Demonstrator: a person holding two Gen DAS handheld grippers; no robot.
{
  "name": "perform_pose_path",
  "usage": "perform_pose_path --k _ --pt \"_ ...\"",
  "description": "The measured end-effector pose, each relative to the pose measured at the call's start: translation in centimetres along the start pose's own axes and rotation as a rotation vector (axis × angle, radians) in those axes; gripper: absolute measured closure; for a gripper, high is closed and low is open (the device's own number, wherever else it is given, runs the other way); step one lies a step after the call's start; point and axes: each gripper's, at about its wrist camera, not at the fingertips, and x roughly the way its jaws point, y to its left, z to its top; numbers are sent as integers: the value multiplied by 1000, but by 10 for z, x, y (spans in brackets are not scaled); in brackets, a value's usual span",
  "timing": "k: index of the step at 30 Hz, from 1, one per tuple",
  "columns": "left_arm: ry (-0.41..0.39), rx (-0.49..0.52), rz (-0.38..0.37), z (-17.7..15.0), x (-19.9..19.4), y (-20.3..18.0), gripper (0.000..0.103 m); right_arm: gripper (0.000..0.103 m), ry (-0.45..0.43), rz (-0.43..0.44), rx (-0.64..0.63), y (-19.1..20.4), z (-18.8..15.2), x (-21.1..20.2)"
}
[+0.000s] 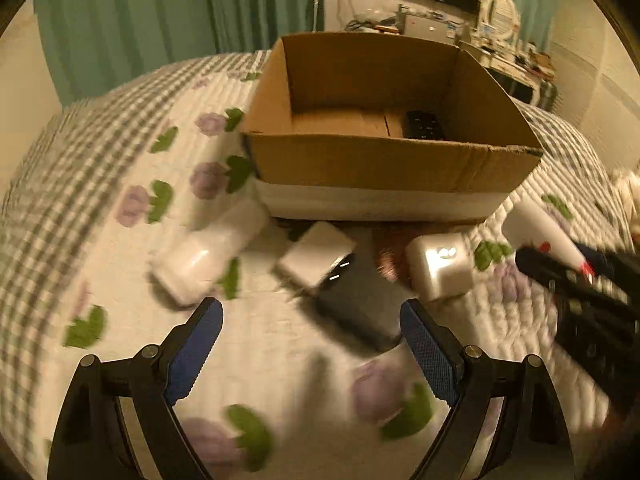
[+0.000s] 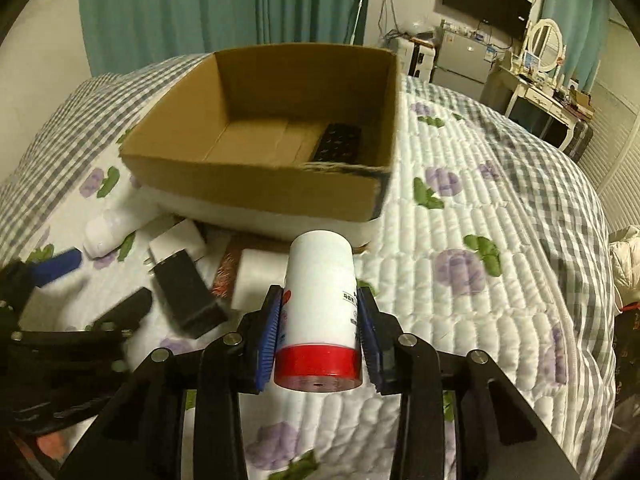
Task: Organize rigid objects
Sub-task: 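Grasp the red-capped white bottle with the right gripper, then grasp the black charger with the left gripper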
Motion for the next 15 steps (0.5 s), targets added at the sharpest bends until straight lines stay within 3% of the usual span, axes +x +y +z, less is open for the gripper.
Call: perform_pose_path --k 11,15 --pt "44 -124 142 10 59 -36 12 67 -4 110 117 -27 -6 2" --pt "61 -160 145 5 68 -28 18 67 4 122 139 -32 -7 4"
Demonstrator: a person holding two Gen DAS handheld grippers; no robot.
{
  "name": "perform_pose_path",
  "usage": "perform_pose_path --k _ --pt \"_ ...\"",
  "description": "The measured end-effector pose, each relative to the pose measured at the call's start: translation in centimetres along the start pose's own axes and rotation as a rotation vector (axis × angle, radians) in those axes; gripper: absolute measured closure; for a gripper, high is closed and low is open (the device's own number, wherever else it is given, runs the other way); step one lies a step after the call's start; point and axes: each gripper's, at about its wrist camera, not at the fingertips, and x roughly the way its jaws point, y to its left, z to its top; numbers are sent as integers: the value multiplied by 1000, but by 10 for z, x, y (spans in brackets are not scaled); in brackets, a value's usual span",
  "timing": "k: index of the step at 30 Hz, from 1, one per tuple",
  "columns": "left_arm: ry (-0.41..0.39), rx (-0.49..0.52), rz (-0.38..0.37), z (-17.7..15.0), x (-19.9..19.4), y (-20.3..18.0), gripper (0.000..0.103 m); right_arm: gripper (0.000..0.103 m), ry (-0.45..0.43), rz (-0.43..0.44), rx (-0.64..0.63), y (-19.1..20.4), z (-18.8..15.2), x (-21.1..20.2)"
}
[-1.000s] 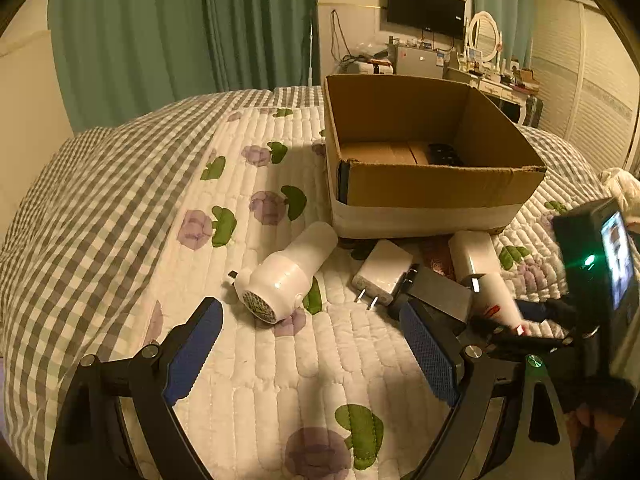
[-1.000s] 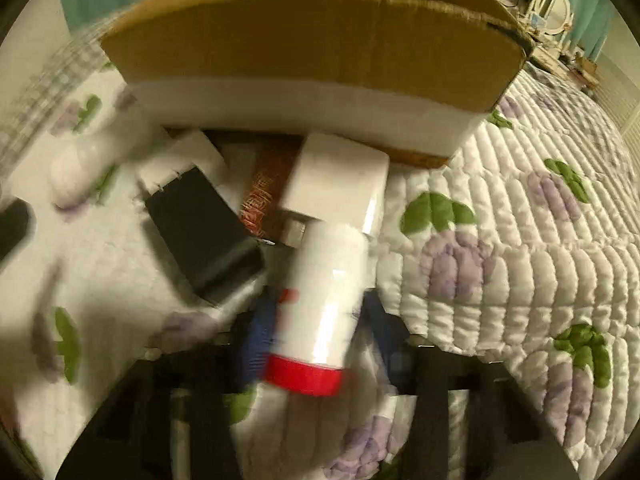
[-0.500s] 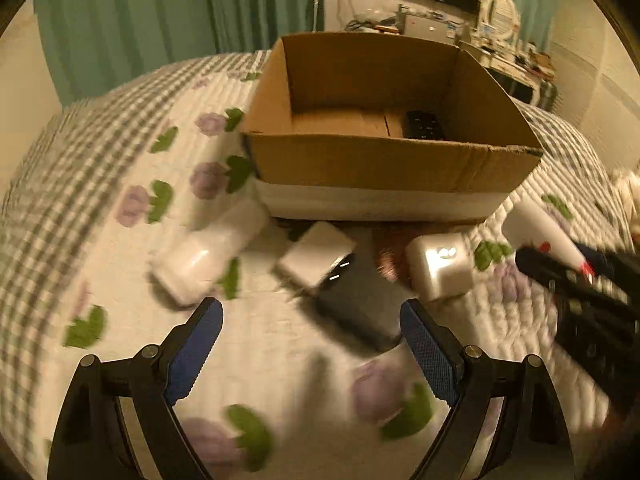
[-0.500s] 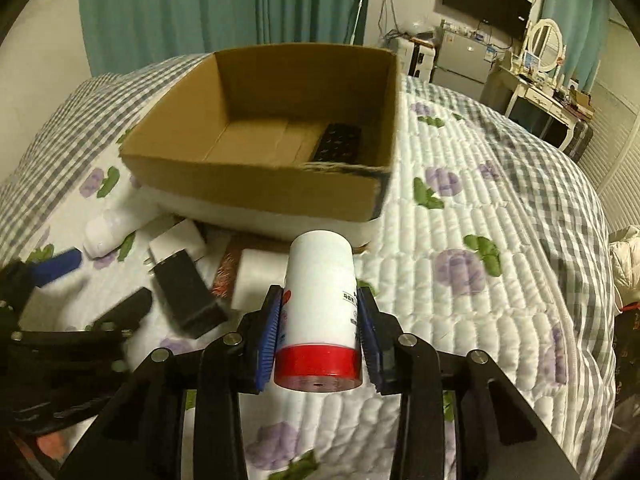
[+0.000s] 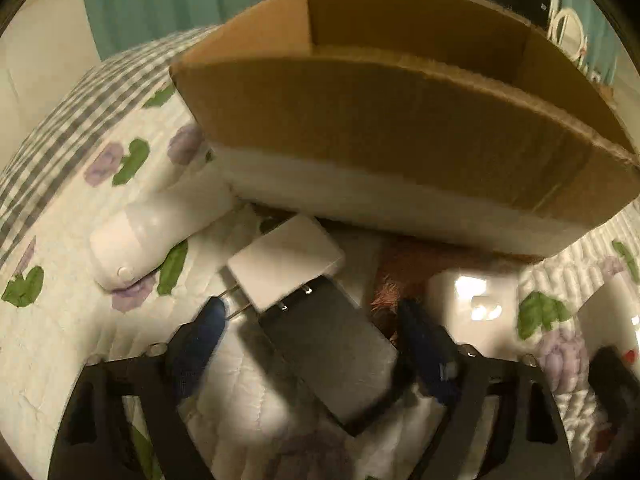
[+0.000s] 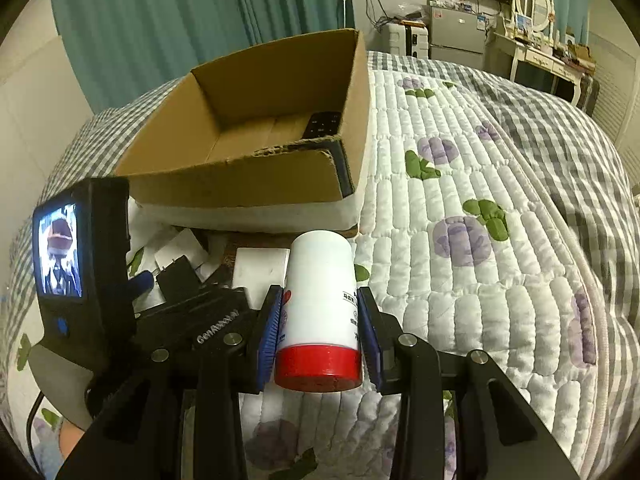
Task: Organize rigid objects
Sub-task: 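Grasp the black charger with the left gripper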
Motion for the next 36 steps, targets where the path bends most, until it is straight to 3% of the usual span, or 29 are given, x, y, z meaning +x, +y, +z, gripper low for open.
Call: perform_pose_path --k 2,4,5,10,13,16,19,23,25,28,30,36 --pt "4 30 -29 -3 -3 4 22 67 -3 1 7 -1 0 -2" --pt "14 86 -79 -8 -11 7 37 67 -6 -5 7 0 -1 -3" --pt "25 111 -90 -12 -16 11 38 67 -7 -10 5 1 -1 -3" --pt "92 131 -212 -16 -25 36 39 67 -13 -31 -4 4 -1 -4" --pt "91 160 -205 -16 -22 35 39 67 -17 -46 -7 5 -1 -4" --pt "98 112 -194 -13 -9 30 39 67 -17 -51 -8 5 -1 -4" --pt "156 42 -239 -5 5 29 37 67 -12 -49 -3 4 -2 -3" --pt "129 89 -217 -8 3 22 41 67 -12 -43 -1 4 -1 -3" --pt "121 102 -234 -11 -10 16 53 67 -20 -41 -4 4 -1 -5" --pt "111 118 -280 -9 -27 17 59 67 -55 -24 -13 7 0 -14" --pt "81 150 -289 -10 -45 19 64 67 -89 -17 -24 10 2 -24" --pt "-83 231 -300 3 -114 34 65 67 -164 -26 -96 28 15 -63"
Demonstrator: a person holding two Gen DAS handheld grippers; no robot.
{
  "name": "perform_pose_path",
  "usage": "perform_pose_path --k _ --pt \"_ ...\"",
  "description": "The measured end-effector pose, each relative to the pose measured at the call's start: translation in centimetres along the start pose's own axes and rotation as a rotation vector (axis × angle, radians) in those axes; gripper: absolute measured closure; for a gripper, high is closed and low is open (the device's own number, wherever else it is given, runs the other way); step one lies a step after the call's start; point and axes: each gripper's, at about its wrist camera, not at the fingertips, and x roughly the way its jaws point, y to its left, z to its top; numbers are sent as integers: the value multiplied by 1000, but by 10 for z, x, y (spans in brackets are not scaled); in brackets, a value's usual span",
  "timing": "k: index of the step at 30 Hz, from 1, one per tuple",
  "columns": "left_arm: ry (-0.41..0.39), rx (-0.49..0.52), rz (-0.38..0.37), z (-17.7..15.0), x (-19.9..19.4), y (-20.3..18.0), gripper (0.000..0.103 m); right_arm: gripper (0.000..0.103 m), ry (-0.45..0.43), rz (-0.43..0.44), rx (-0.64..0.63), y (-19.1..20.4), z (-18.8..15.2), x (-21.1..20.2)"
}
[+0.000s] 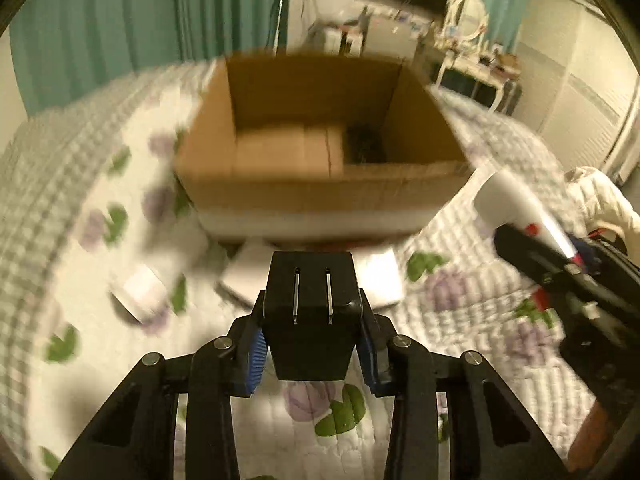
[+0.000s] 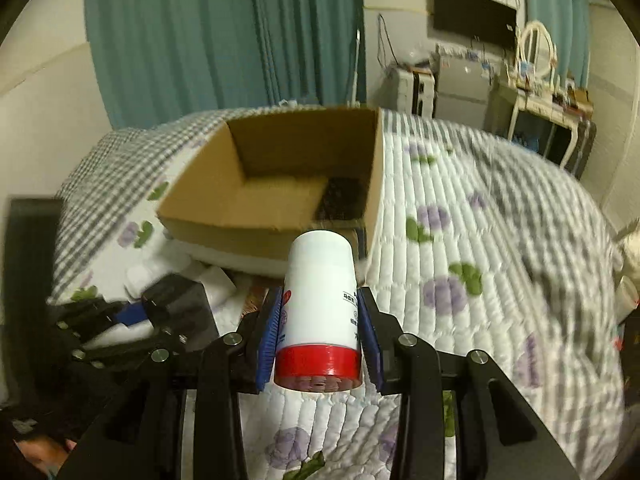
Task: Organize rigid objects
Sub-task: 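Grasp the black charger with the left gripper, then lower the black charger and red-capped bottle into the box and release both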
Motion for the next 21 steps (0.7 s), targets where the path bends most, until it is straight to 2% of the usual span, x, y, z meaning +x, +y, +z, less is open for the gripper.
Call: perform_pose_path --k 6,10,15,21 --pt "-131 72 -18 44 -54 6 65 67 -69 -4 -66 11 41 -39" --pt "-193 100 0 81 -63 10 65 67 -123 8 -85 14 76 -54" --pt "-208 115 37 117 -42 11 65 67 -182 21 -107 20 115 -41" --pt "-142 121 57 135 17 21 65 67 -162 53 -51 16 134 14"
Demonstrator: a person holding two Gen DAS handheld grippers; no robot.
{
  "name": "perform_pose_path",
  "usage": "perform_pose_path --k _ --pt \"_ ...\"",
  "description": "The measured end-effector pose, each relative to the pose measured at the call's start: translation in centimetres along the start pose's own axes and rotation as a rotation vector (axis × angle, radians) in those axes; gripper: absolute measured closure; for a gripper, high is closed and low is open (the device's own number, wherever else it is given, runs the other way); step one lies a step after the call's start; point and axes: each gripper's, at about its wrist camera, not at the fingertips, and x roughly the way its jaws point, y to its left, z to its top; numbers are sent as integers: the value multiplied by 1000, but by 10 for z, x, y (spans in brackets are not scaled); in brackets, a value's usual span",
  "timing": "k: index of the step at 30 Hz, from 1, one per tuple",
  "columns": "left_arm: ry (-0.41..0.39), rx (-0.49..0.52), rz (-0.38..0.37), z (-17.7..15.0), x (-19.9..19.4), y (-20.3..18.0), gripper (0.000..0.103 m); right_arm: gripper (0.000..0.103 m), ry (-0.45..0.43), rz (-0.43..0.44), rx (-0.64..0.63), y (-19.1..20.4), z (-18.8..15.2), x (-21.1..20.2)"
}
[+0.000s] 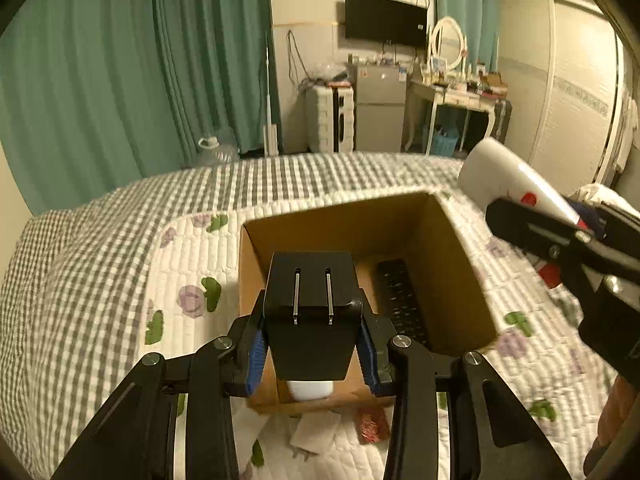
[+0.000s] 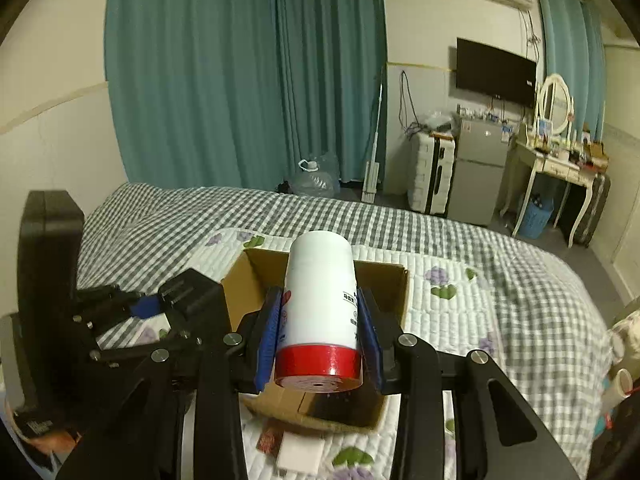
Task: Organize rigid objects
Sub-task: 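Lower the black charger and red-capped bottle into the box and release both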
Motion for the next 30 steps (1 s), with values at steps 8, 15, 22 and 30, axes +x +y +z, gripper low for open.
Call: perform_pose_path --k 8,15,22,30 --pt "66 1 15 -10 61 5 65 67 64 6 47 -17 -25 58" --pt "81 14 18 -12 75 -1 64 67 90 10 59 -31 -40 75" --pt "33 12 74 -4 56 -1 54 67 89 3 77 -37 -37 70" --pt "-45 -35 77 6 15 24 54 67 104 1 63 -27 -34 87"
